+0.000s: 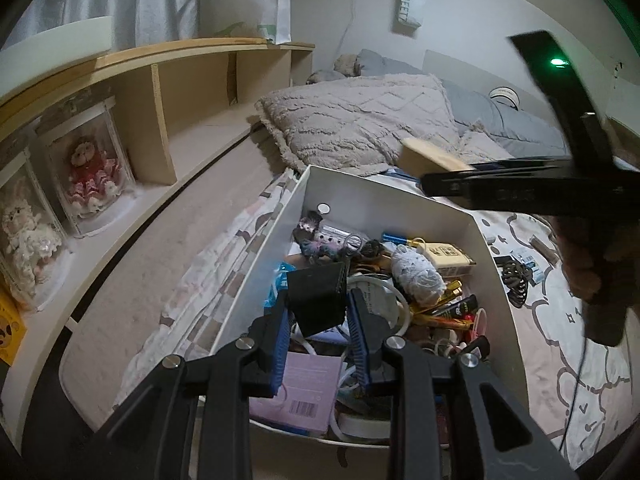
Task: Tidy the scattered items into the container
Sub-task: 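Lower the wooden block into the white box and open the right gripper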
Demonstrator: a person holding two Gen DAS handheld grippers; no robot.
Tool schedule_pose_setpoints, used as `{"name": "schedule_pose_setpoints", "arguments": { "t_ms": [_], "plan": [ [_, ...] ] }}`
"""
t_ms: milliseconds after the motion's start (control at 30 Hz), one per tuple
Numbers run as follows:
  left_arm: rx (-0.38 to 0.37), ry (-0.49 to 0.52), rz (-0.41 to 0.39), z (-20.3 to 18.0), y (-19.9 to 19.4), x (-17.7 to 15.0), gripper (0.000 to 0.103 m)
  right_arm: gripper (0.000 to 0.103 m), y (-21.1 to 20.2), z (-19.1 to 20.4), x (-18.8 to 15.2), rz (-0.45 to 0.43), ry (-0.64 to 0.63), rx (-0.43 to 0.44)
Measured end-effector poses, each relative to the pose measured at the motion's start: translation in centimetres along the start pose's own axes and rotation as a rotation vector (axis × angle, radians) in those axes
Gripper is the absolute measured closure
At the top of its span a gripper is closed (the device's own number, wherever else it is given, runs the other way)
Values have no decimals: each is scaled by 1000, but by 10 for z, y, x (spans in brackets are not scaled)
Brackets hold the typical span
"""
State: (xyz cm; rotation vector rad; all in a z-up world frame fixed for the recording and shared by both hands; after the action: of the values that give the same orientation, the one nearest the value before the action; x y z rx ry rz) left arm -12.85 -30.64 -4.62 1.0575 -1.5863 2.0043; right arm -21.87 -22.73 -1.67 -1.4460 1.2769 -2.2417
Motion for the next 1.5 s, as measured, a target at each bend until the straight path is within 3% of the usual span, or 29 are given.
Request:
{"name": "schedule_pose_setpoints", "arguments": {
  "t_ms": [267, 533, 633, 967, 1133, 1333, 1500],
  "plan": [
    [-26, 24, 29, -19, 14, 6, 76, 62, 46, -11, 0, 86, -49, 76],
    [-52, 57, 85, -45, 41, 8, 75, 63, 83, -30, -8, 158, -79, 98],
    [-57, 76, 101, -56, 50, 6, 75, 63, 89, -33, -3, 144, -71, 129],
    [-58, 99, 144, -70, 63, -5, 75, 63, 100, -50, 6, 135, -11, 108],
    [-59, 97, 143, -70, 61, -7, 75, 63, 88, -39, 21, 62, -17, 151],
    [-58, 86, 144, -67, 58, -7, 75, 63, 92, -23, 23, 47, -62, 148],
    [-58, 75, 141, -63, 55, -7, 75, 63, 86, -24, 29, 14, 7, 211]
  ]
}}
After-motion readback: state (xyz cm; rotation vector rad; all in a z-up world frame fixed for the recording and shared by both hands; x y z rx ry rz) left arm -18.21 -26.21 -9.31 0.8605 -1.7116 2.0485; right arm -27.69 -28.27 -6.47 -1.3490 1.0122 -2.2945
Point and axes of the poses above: each gripper's, at about its wrist camera, not at the fingertips, and y roughly the way its jaws point, z to its left, x to its top, the point moved 7 cm from there along y, roughly the way its jaws point, and after that the axes turned 13 degrees about x, right-handed, at the moved point
